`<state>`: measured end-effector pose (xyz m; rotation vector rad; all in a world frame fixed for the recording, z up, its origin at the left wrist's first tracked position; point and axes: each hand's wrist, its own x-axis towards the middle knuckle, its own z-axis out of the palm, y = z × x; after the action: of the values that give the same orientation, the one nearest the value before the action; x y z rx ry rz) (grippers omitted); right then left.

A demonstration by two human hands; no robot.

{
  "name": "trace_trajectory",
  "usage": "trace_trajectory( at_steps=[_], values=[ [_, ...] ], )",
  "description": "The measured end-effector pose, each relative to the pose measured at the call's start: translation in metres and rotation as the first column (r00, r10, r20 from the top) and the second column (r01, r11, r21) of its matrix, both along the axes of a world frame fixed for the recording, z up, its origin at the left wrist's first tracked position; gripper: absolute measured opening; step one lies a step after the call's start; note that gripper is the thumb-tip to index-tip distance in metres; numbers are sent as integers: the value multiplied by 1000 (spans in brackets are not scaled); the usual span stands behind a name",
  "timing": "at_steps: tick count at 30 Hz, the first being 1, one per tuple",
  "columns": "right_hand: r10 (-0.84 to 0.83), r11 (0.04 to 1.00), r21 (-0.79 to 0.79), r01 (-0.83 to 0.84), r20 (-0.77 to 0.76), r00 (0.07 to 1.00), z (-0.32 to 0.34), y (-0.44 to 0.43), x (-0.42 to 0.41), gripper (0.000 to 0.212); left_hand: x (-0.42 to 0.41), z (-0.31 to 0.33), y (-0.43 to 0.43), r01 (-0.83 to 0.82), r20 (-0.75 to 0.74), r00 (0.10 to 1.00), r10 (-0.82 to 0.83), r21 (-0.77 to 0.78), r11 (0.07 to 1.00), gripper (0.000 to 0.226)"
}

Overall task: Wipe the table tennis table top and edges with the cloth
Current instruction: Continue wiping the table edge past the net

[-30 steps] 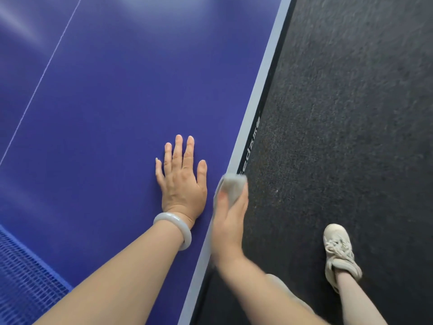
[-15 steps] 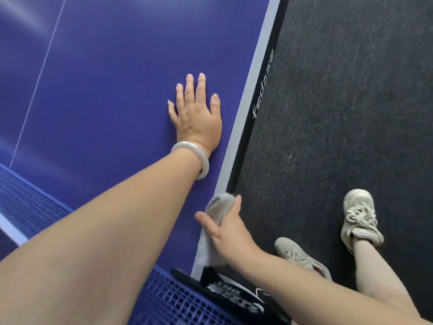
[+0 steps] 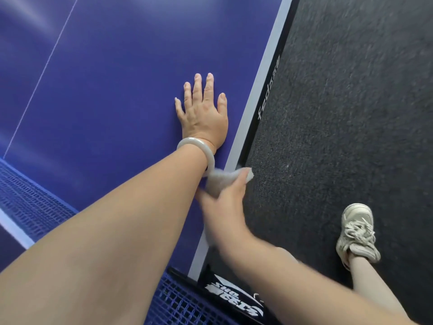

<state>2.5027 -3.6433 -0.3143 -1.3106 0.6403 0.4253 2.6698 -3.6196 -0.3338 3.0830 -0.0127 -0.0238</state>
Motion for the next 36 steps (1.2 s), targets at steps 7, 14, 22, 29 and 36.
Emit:
trace_trajectory(
  at_steps=[7, 14, 22, 29, 36],
  values=[
    [-9, 998, -64, 28, 286, 958, -38, 7, -31, 107, 1, -1, 0, 2, 10, 1000, -2, -9, 1000, 56],
    [-222, 975, 77, 209, 347, 911, -28, -58, 79, 102, 1, -1, 1, 1, 7, 1000, -1, -19, 1000, 56],
    [-15, 927, 365, -90, 275, 961, -17, -69, 19, 121, 0, -3, 2, 6, 17, 1000, -5, -40, 999, 57],
    [-198, 979, 102, 175, 296, 935, -34, -90, 130, 95, -1, -2, 4, 9, 7, 1000, -8, -20, 1000, 58],
    [-297, 911, -210, 356, 265, 917, -33, -83, 160, 83, -2, 0, 3, -2, -14, 1000, 2, -23, 1000, 59]
  ],
)
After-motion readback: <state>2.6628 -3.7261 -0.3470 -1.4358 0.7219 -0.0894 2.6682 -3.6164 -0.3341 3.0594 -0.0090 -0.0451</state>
